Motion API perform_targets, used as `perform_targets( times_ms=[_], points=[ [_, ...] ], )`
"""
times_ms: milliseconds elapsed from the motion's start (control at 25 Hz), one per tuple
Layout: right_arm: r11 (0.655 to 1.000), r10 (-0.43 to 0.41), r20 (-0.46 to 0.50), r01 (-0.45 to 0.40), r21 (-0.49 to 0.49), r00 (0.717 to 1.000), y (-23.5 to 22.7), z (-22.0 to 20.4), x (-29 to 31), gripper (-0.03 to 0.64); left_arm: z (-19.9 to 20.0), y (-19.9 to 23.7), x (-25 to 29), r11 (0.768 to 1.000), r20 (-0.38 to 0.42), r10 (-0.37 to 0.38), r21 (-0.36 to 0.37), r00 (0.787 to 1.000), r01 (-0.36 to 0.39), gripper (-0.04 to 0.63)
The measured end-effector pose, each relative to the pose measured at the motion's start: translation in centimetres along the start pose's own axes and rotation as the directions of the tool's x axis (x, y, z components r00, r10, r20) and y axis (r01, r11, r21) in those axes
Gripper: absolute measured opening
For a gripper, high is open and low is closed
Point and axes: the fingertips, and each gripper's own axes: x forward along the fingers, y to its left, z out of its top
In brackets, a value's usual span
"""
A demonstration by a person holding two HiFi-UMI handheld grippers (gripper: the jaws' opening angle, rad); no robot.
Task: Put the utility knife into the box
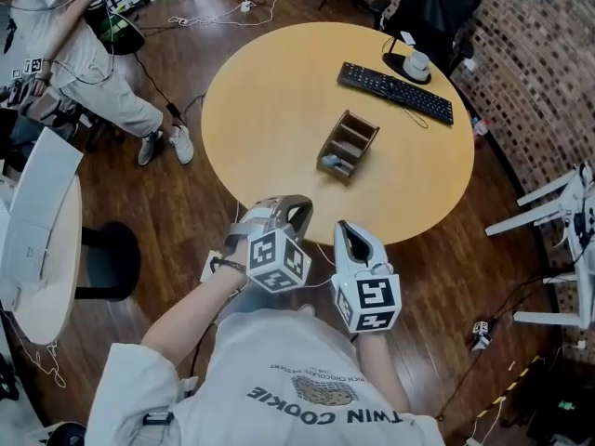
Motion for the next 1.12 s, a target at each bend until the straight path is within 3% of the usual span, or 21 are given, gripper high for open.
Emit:
perform_targets(
  times_ms=[200, 440, 680, 920, 1120],
  points=[
    [0.998, 0.059, 0.001, -0.059, -0.021, 0.998, 2.2, -0.2, -1.6, 0.003, 1.2, -1.6, -4.4, 0.991, 0.046, 0.027, -0.132, 0.999, -0.021, 0.008],
    [0.993, 0.117, 0.006, -0.117, -0.014, 0.993, 4.8, 0.2, -2.4, 0.003, 1.1, -2.4, -8.7, 0.948, 0.088, 0.054, -0.319, 0.995, -0.024, 0.008],
    [0.985, 0.171, -0.023, -0.172, -0.020, 0.985, 8.5, -1.1, -2.5, 0.003, -1.1, -3.2, -12.0, 0.915, 0.082, 0.098, -0.399, 0.992, -0.058, 0.008],
    [0.977, 0.209, -0.048, -0.211, -0.029, 0.977, 11.9, -2.2, -3.2, 0.003, -3.8, -4.8, -15.1, 0.853, 0.064, 0.131, -0.515, 0.989, -0.080, 0.008],
    [0.975, 0.219, -0.050, -0.221, -0.032, 0.974, 14.5, -2.8, -4.7, 0.003, -4.4, -5.9, -17.7, 0.808, 0.098, 0.172, -0.584, 0.980, -0.083, 0.008]
  ],
)
